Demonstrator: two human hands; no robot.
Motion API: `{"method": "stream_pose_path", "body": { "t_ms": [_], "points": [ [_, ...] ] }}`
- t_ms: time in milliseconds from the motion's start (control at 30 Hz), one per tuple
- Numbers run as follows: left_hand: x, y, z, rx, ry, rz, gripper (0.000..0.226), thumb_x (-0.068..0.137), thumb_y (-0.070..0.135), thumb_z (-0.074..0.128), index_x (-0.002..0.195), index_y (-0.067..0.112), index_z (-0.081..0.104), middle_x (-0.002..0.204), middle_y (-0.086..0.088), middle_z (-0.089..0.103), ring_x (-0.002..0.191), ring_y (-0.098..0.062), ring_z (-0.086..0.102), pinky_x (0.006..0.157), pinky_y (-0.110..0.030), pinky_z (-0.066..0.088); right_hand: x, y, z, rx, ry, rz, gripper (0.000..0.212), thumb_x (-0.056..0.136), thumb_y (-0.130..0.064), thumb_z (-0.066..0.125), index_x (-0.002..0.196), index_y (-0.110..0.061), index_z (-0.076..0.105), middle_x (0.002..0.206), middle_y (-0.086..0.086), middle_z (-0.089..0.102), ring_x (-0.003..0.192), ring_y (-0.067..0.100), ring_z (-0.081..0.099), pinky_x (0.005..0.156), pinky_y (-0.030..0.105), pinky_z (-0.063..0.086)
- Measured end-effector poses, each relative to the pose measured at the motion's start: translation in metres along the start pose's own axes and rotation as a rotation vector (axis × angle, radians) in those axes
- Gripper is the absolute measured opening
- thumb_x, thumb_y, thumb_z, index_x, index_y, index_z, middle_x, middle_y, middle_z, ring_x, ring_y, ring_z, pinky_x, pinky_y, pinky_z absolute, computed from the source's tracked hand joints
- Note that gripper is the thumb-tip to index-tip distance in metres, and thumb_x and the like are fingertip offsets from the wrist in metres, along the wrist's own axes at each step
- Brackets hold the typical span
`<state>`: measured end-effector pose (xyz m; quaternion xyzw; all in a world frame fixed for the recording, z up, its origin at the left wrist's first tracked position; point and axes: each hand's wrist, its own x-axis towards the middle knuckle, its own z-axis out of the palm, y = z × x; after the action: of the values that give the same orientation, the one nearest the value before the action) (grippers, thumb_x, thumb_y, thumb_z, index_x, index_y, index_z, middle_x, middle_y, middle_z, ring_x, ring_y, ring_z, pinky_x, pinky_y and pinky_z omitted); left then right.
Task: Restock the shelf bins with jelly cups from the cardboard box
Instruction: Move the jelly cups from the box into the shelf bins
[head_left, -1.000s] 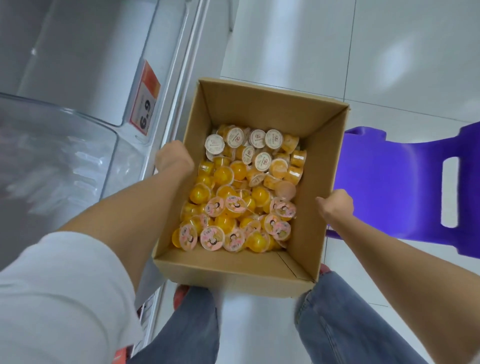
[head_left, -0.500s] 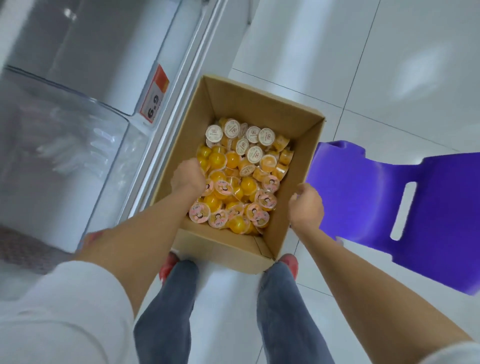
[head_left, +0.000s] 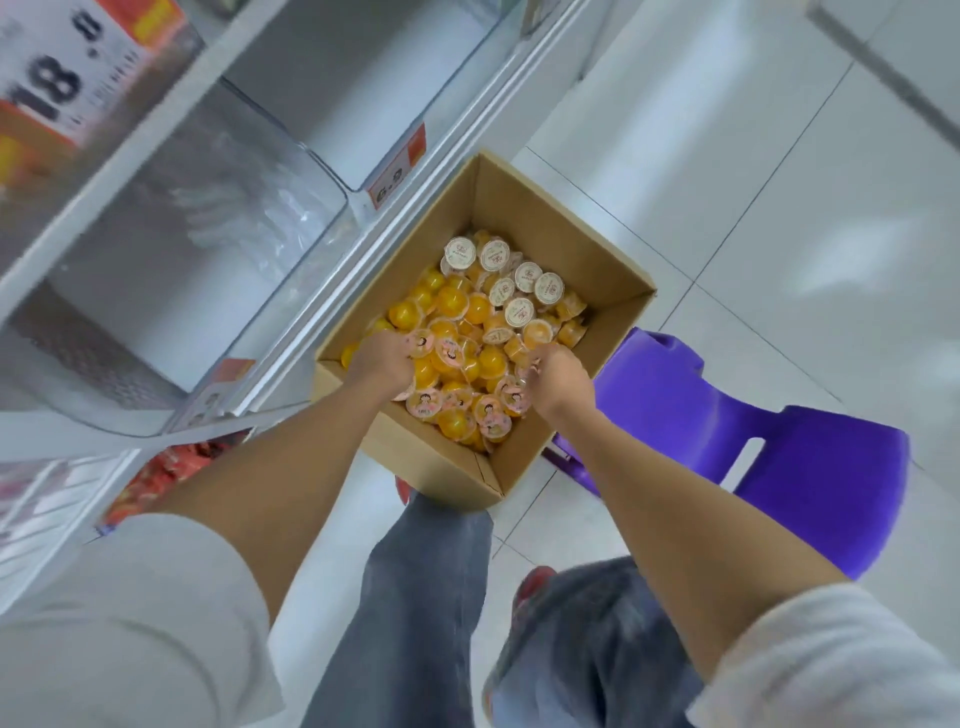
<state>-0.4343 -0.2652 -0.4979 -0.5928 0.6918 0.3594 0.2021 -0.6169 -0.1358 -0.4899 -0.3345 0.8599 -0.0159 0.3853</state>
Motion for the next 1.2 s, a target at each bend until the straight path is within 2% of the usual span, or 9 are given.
{"method": "stream_pose_path", "body": {
  "t_ms": [267, 433, 533, 633, 700, 833, 1000, 1133, 1200],
  "points": [
    [-0.008, 0.001, -0.029, -0.08, -0.035, -0.089, 0.023, 0.091, 0.006, 0.049, 0.105, 0.005, 0.067, 0.115, -0.015, 0.065, 0.107, -0.034, 0.059, 0.085, -0.038, 0.048, 0.039, -0.034, -0.059, -0.19, -0.095, -0.095, 0.035, 0.082, 0.005, 0.048, 0.111, -0.006, 0.064, 0.108, 0.012, 0.065, 0.094, 0.029, 0.063, 0.082, 0.043, 0.057],
    [-0.007, 0.003, -0.035, -0.188, 0.004, -0.207, 0.025, 0.09, 0.002, 0.048, 0.104, 0.006, 0.068, 0.113, -0.014, 0.066, 0.104, -0.031, 0.061, 0.084, -0.039, 0.05, 0.084, -0.056, -0.081, -0.328, -0.239, -0.23, 0.035, 0.093, -0.011, 0.048, 0.125, -0.01, 0.06, 0.119, 0.01, 0.063, 0.105, 0.027, 0.061, 0.086, 0.037, 0.054],
    [0.007, 0.001, -0.021, -0.299, 0.041, -0.284, 0.031, 0.086, -0.003, 0.045, 0.112, -0.003, 0.062, 0.117, -0.02, 0.062, 0.107, -0.036, 0.06, 0.087, -0.046, 0.051, 0.119, -0.068, -0.08, -0.444, -0.313, -0.326, 0.027, 0.092, -0.009, 0.046, 0.113, -0.011, 0.064, 0.112, 0.009, 0.066, 0.097, 0.025, 0.064, 0.084, 0.04, 0.056],
    [0.027, -0.002, 0.007, -0.418, 0.042, -0.368, 0.036, 0.087, 0.001, 0.049, 0.121, 0.006, 0.063, 0.128, -0.012, 0.059, 0.108, -0.028, 0.06, 0.086, -0.04, 0.054, 0.168, -0.062, -0.06, -0.583, -0.407, -0.421, 0.026, 0.088, -0.008, 0.043, 0.103, -0.014, 0.063, 0.104, 0.009, 0.067, 0.086, 0.024, 0.064, 0.074, 0.04, 0.058],
    [0.04, -0.005, 0.035, -0.464, 0.126, -0.444, 0.03, 0.09, 0.009, 0.053, 0.119, 0.011, 0.063, 0.14, -0.002, 0.05, 0.11, -0.019, 0.058, 0.078, -0.026, 0.051, 0.202, -0.068, -0.047, -0.681, -0.505, -0.522, 0.029, 0.092, -0.013, 0.046, 0.117, -0.016, 0.061, 0.115, 0.009, 0.064, 0.094, 0.025, 0.063, 0.074, 0.036, 0.056],
    [0.049, 0.003, 0.081, -0.443, 0.055, -0.542, 0.02, 0.094, 0.017, 0.05, 0.103, 0.018, 0.067, 0.118, -0.005, 0.066, 0.084, -0.014, 0.056, 0.052, -0.018, 0.038, 0.251, -0.06, -0.039, -0.826, -0.487, -0.659, 0.034, 0.094, -0.012, 0.048, 0.126, -0.014, 0.058, 0.128, 0.01, 0.059, 0.118, 0.03, 0.056, 0.095, 0.037, 0.049],
    [0.07, -0.01, 0.12, -0.532, 0.134, -0.671, 0.024, 0.091, 0.014, 0.054, 0.111, 0.013, 0.067, 0.108, -0.007, 0.069, 0.07, -0.011, 0.057, 0.048, -0.016, 0.04, 0.303, -0.049, -0.004, -0.791, -0.438, -0.675, 0.03, 0.092, -0.012, 0.053, 0.121, -0.011, 0.063, 0.124, 0.007, 0.062, 0.112, 0.025, 0.06, 0.092, 0.032, 0.051],
    [0.097, -0.017, 0.14, -0.589, 0.263, -0.65, 0.023, 0.09, 0.009, 0.049, 0.093, 0.018, 0.07, 0.107, -0.003, 0.069, 0.083, -0.014, 0.062, 0.064, -0.025, 0.051, 0.325, -0.047, 0.022, -0.714, -0.403, -0.7, 0.022, 0.09, -0.017, 0.056, 0.11, -0.013, 0.063, 0.112, 0.008, 0.066, 0.1, 0.025, 0.062, 0.086, 0.035, 0.054],
    [0.113, -0.017, 0.146, -0.632, 0.297, -0.637, 0.026, 0.091, 0.008, 0.046, 0.099, 0.013, 0.07, 0.107, -0.004, 0.068, 0.094, -0.021, 0.064, 0.074, -0.033, 0.053, 0.334, -0.048, 0.03, -0.695, -0.398, -0.72, 0.021, 0.09, -0.019, 0.056, 0.108, -0.012, 0.063, 0.109, 0.007, 0.065, 0.099, 0.025, 0.061, 0.087, 0.036, 0.053]
  ]
}}
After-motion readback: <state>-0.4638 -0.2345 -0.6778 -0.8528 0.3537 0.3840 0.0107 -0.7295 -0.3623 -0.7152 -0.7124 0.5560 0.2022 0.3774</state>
